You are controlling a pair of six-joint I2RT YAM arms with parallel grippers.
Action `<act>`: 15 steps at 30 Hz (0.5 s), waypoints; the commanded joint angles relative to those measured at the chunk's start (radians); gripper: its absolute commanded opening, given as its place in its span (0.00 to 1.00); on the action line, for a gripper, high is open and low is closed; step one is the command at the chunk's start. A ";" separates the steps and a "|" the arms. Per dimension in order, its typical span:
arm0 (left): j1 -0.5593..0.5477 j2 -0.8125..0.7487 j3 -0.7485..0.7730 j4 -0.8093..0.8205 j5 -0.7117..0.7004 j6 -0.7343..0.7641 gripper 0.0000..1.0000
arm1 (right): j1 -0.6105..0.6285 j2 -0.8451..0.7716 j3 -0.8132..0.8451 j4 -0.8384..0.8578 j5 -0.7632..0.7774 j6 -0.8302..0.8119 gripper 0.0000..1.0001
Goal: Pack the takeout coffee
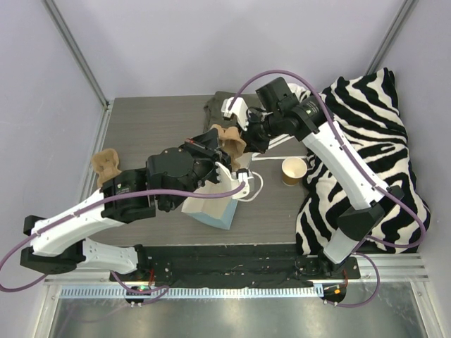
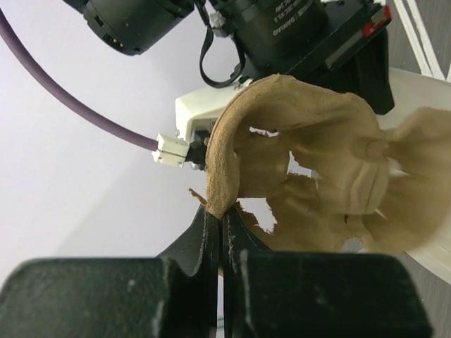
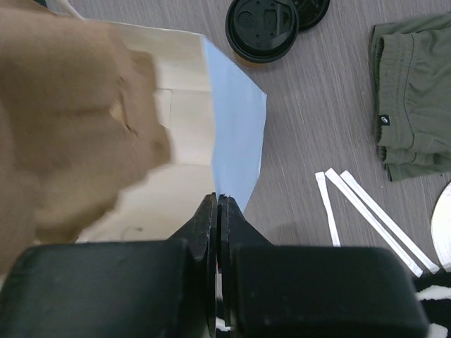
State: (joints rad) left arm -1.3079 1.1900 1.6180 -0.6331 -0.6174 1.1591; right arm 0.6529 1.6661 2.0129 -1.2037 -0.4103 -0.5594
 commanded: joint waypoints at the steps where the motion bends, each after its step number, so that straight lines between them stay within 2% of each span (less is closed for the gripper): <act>1: -0.002 -0.043 -0.020 0.058 -0.065 0.067 0.00 | 0.010 -0.057 -0.002 -0.005 -0.041 0.006 0.01; 7: -0.020 -0.087 -0.119 0.064 -0.058 0.056 0.00 | 0.010 -0.062 0.012 -0.010 -0.070 0.012 0.01; 15: -0.060 -0.109 -0.178 -0.011 0.019 -0.076 0.00 | 0.008 -0.032 0.089 -0.036 -0.091 -0.045 0.01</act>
State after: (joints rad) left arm -1.3445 1.1007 1.4536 -0.6353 -0.6300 1.1500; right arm 0.6556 1.6554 2.0239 -1.2251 -0.4576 -0.5690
